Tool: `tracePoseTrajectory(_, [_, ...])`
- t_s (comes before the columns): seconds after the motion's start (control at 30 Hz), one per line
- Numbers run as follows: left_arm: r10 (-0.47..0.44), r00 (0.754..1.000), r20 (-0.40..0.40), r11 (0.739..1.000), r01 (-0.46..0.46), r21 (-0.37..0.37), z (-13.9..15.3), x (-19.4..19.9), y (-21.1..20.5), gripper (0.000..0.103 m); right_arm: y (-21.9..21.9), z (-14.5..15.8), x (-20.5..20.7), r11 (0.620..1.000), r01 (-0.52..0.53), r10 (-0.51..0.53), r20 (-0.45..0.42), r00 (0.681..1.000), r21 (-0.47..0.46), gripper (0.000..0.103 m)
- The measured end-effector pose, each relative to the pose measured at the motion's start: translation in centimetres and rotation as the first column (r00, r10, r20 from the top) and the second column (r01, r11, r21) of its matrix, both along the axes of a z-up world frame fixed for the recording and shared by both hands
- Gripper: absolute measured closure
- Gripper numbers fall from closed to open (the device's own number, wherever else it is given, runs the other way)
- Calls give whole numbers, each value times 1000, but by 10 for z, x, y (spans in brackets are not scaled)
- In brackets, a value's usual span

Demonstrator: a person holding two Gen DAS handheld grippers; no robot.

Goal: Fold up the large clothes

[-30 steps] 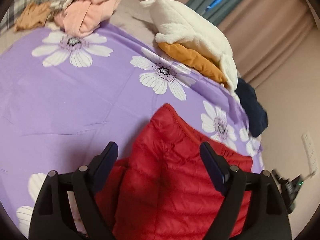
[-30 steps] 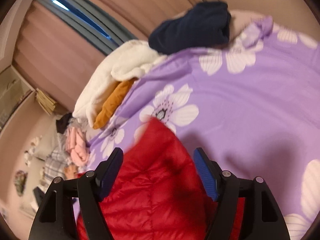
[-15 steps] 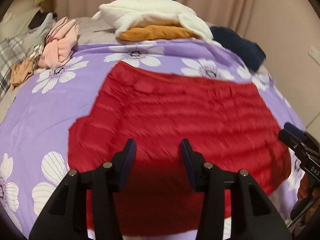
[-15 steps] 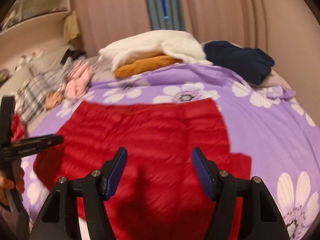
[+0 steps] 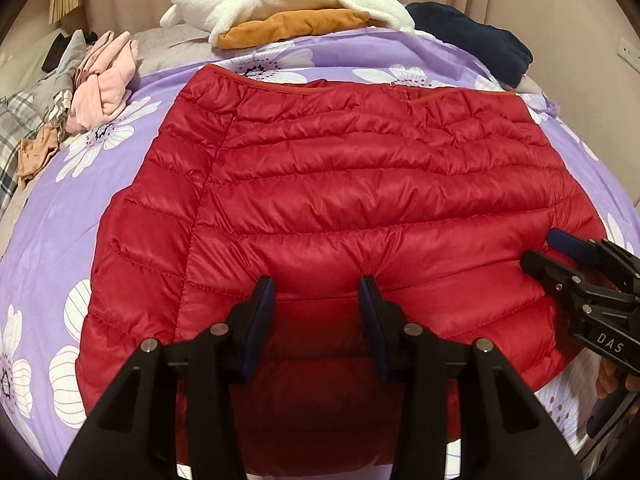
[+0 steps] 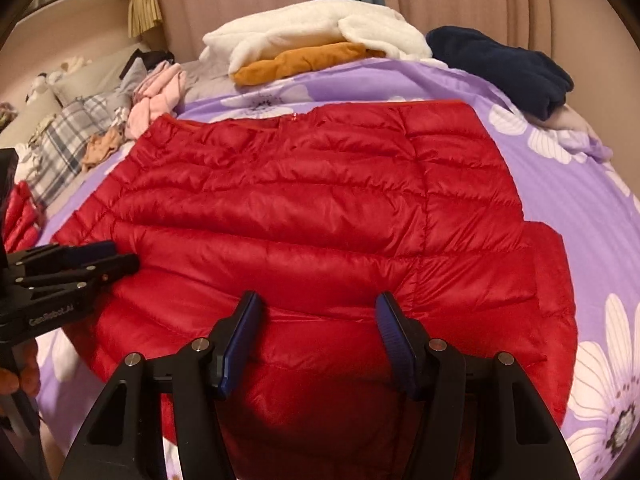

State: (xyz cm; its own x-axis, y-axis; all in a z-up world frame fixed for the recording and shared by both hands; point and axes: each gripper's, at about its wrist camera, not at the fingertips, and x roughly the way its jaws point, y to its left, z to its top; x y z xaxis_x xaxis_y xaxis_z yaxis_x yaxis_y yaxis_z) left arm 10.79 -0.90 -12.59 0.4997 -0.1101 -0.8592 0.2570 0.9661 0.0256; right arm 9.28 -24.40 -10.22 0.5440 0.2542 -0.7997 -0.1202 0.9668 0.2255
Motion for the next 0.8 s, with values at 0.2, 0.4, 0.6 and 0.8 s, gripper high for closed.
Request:
tracePoseTrajectory(0.2, [28, 999, 38, 1000, -28, -6, 19, -13, 8, 57, -12, 19, -10, 999, 13, -13, 17, 1000, 41, 42])
tracePoseTrajectory(0.4, [83, 994, 71, 995, -87, 45, 30, -24, 34, 57, -40, 37, -29, 997, 74, -76, 73, 994, 31, 42])
tracePoseTrajectory(0.6, [98, 995, 29, 994, -99, 46, 11, -26, 41, 56, -54, 10, -26, 992, 125, -125, -3, 992, -9, 42])
tracePoseTrajectory(0.8, [123, 992, 0, 992, -123, -3, 9, -22, 48, 56, -48, -4, -24, 991, 129, -130, -35, 991, -28, 42])
